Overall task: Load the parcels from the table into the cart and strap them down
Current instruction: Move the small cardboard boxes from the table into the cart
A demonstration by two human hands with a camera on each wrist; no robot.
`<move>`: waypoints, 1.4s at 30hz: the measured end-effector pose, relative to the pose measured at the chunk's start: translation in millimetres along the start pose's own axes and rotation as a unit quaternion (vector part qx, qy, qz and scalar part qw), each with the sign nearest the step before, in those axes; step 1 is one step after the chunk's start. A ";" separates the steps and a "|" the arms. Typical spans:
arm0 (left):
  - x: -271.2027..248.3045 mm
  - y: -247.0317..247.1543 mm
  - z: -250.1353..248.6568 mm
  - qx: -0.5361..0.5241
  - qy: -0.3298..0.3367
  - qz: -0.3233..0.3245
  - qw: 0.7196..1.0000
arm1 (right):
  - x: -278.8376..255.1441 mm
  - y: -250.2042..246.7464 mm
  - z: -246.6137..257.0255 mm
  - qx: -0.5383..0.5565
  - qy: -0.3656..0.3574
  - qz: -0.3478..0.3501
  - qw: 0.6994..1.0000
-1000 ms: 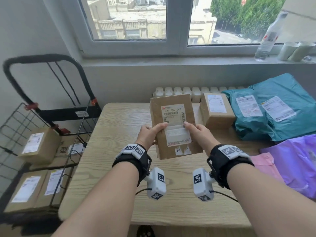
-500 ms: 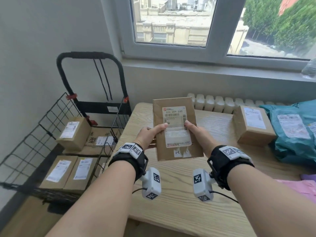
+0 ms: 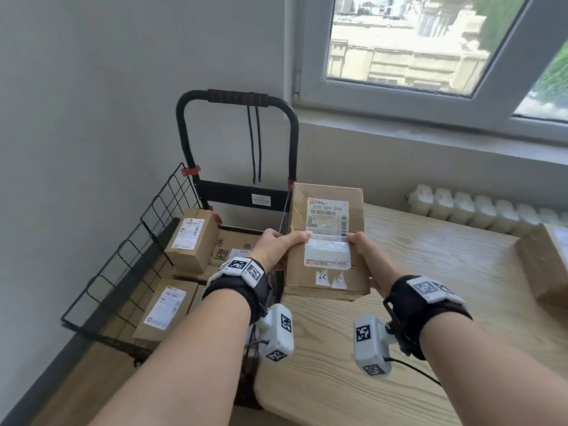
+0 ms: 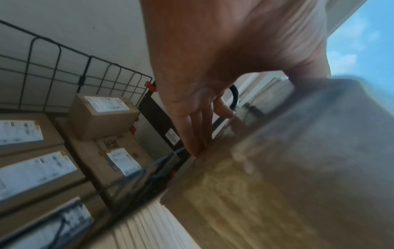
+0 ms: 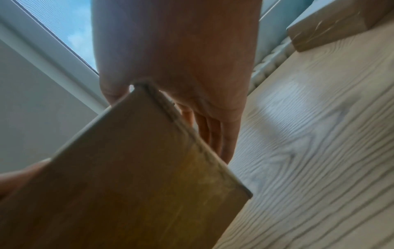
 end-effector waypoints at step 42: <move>287.7 -252.1 122.1 0.183 -0.083 -0.007 0.979 | 285.9 281.6 -2.5 -0.002 0.205 -0.037 0.978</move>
Point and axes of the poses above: each hand's wrist, its own x-axis towards the middle knuckle, its own y-axis out of the palm, z = x × y, the point moved 5 cm from there along x, towards the middle knuckle, and after that the axes turned 6 degrees about y, right-handed, at the moved point
